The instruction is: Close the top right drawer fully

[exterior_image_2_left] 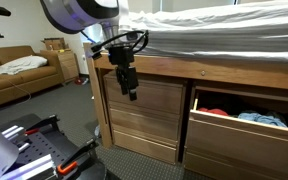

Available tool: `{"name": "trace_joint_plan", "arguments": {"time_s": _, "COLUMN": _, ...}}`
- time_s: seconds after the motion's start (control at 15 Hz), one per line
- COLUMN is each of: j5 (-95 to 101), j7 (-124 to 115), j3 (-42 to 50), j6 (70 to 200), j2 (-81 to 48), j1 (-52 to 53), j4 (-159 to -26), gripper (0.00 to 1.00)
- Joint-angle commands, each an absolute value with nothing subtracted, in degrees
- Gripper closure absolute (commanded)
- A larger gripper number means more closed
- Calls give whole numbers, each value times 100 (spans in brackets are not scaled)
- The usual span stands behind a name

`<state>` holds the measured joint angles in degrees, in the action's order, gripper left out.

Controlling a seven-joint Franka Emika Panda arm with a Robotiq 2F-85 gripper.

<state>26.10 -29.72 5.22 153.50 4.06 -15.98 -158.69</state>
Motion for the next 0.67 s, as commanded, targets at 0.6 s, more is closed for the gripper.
{"name": "trace_joint_plan", "arguments": {"time_s": 0.6, "j5": 4246, "j7": -4735, "j3": 2083, "j6": 16747, "j2": -10, "j1": -2614, "j4": -15527, "gripper": 0}}
